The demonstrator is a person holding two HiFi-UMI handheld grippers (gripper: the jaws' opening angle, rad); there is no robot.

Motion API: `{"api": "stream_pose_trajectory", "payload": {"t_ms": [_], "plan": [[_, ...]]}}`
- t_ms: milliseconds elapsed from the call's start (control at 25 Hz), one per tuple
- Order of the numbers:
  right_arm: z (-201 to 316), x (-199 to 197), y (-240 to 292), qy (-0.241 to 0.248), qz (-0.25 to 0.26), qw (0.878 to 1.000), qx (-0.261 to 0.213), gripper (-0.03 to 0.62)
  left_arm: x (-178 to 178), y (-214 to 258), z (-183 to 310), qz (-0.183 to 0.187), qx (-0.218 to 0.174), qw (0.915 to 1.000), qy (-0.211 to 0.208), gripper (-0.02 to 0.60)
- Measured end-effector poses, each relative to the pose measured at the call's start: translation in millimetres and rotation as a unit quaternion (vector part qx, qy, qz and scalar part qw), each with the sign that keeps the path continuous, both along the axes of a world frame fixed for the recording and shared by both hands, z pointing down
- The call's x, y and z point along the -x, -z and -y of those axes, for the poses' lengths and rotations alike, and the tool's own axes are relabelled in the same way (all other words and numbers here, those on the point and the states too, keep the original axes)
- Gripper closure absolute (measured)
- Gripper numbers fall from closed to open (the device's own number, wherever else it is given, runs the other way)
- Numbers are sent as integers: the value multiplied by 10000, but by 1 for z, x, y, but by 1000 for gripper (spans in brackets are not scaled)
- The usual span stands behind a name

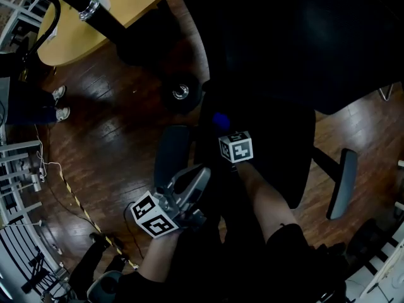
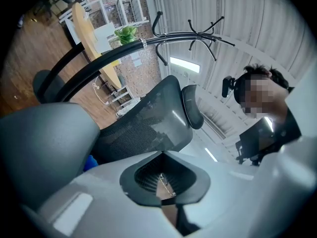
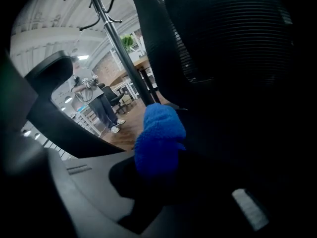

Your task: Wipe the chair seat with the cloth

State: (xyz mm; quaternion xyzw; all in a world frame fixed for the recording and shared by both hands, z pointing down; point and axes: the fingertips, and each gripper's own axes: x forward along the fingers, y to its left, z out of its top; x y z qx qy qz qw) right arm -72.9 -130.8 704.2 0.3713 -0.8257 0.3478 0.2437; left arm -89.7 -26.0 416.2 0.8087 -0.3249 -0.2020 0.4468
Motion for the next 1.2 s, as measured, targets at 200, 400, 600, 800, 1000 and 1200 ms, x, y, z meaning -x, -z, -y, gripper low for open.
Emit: {"api": "stream_pose_trajectory", "payload": {"t_ms": [200,400,600,800,1000,1200], "plan": [[10,-74,-16,-678,-514,9963,72,559,-5,-2,4,28,5,9999,-112,589],[6,-199,-24,-1621,-973,9819,138,559,-21,-5,9,60,35,9993,-355,589],[-13,-322,-5,-2463,-1431,9585,129,559,-39,-6,14,83,48,9982,-585,589],[-34,-375,4,-2772,-1542,9482,168,559,-55,-4,15,87,43,9975,-701,589],[-33,-374,-2,-2740,-1378,9514,263,559,-56,-6,11,138,17,9972,-741,589],[-27,-340,14,-2445,-1364,9600,60,559,-48,2,3,68,-47,9976,-684,589]]}}
